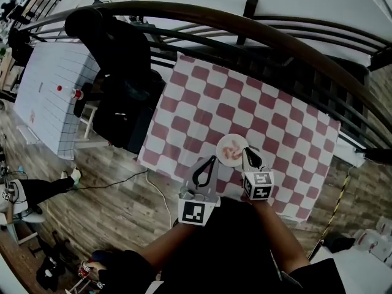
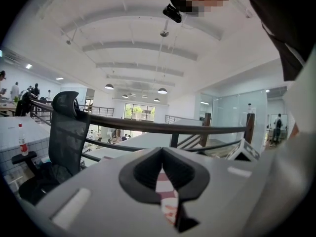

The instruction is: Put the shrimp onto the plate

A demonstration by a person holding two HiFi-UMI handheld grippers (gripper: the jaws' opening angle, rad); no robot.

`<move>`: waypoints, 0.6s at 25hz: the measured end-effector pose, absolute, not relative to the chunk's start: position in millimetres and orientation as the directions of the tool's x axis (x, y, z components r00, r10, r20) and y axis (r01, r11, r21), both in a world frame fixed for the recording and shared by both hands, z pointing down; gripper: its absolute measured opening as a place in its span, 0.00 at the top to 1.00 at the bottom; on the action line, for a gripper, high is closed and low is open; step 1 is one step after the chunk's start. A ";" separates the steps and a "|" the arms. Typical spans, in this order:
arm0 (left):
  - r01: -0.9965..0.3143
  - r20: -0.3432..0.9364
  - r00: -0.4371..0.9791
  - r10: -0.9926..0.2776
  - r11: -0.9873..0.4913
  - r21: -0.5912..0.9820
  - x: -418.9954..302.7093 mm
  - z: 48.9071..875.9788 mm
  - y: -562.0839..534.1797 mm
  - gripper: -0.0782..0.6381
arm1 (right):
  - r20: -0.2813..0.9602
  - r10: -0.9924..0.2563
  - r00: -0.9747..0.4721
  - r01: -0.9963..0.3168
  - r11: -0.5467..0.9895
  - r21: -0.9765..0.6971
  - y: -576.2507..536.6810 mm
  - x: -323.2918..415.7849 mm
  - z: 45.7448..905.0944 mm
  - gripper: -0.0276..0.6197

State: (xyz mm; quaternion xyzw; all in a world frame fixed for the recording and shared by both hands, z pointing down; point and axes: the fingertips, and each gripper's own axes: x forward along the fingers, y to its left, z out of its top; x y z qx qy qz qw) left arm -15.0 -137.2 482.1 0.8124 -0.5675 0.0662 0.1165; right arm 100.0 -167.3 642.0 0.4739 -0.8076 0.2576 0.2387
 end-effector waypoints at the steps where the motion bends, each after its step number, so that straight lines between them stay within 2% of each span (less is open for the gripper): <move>1: -0.934 0.233 0.356 -0.905 -0.338 0.115 -13.7 479.4 -137.3 0.88 | 0.610 -0.664 -0.431 -0.894 0.405 -0.191 -166.5 101.6 629.8 0.93; 11: -0.881 0.171 0.474 -0.864 -0.462 0.103 10.7 454.2 -133.8 0.88 | 0.436 -0.803 -0.406 -0.913 0.379 -0.152 -143.9 109.1 519.1 0.94; 15: -0.852 0.159 0.523 -0.837 -0.512 0.107 22.8 449.3 -127.2 0.88 | 0.359 -0.863 -0.354 -0.935 0.333 -0.123 -133.5 116.0 484.0 0.95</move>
